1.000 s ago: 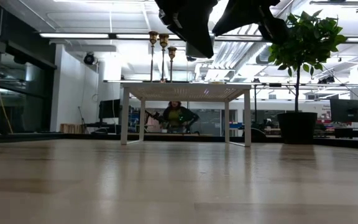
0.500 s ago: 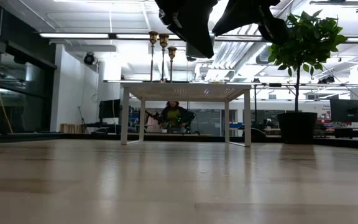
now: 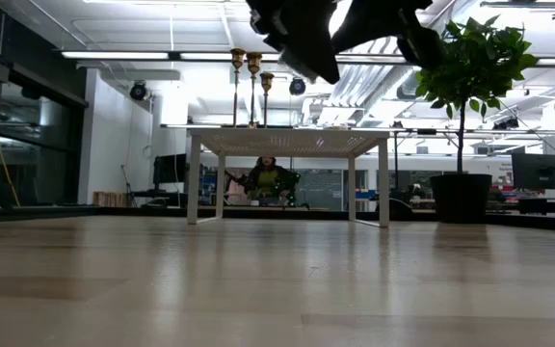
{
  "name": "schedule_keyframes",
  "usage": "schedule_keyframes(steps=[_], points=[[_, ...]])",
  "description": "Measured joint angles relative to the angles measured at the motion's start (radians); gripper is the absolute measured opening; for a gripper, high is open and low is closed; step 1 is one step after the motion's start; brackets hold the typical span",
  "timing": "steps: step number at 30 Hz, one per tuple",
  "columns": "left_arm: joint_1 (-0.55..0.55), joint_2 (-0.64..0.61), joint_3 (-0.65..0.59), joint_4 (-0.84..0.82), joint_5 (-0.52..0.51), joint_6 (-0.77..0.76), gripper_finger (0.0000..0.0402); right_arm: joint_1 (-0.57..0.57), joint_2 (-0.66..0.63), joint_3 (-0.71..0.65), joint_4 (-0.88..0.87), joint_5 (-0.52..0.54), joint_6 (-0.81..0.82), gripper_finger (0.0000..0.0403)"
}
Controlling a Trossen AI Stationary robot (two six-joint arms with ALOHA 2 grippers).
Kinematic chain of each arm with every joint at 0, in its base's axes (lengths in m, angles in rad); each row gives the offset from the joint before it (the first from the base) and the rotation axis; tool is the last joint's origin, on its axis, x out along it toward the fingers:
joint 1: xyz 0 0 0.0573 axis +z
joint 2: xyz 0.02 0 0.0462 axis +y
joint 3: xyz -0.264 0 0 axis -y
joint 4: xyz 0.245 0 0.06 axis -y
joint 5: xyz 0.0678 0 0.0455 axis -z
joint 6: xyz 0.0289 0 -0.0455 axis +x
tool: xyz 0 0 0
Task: Pick & Place candle stick holders
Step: Put the blue scented candle on the shelf
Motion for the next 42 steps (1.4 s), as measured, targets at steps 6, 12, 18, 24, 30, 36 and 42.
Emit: schedule_keyframes(steps=[6, 12, 18, 24, 30, 36, 42], points=[[0.000, 0.000, 0.000, 0.006, 0.014, 0.000, 0.0300, -0.002, 0.000, 0.000, 0.000, -0.008, -0.003, 0.0001], [0.001, 0.000, 0.000, 0.002, 0.012, 0.000, 0.0310, -0.008, 0.000, 0.000, -0.005, -0.018, -0.003, 0.0001], [0.001, 0.000, 0.000, -0.037, -0.001, 0.007, 0.0311, -0.016, 0.000, 0.000, -0.029, -0.026, -0.002, 0.0001], [0.001, -0.009, 0.000, -0.084, -0.032, 0.000, 0.0311, -0.027, 0.000, 0.000, -0.039, -0.029, -0.001, 0.0000], [0.001, -0.021, 0.000, -0.140, -0.033, 0.000, 0.0311, -0.045, -0.003, 0.000, -0.046, -0.044, -0.008, 0.0000], [0.001, -0.022, 0.000, -0.158, -0.008, 0.000, 0.0311, -0.059, -0.030, 0.000, -0.062, -0.038, -0.024, 0.0000], [0.001, -0.022, 0.000, -0.185, -0.032, 0.000, 0.0311, -0.076, -0.058, 0.000, -0.139, -0.037, -0.023, 0.0000]])
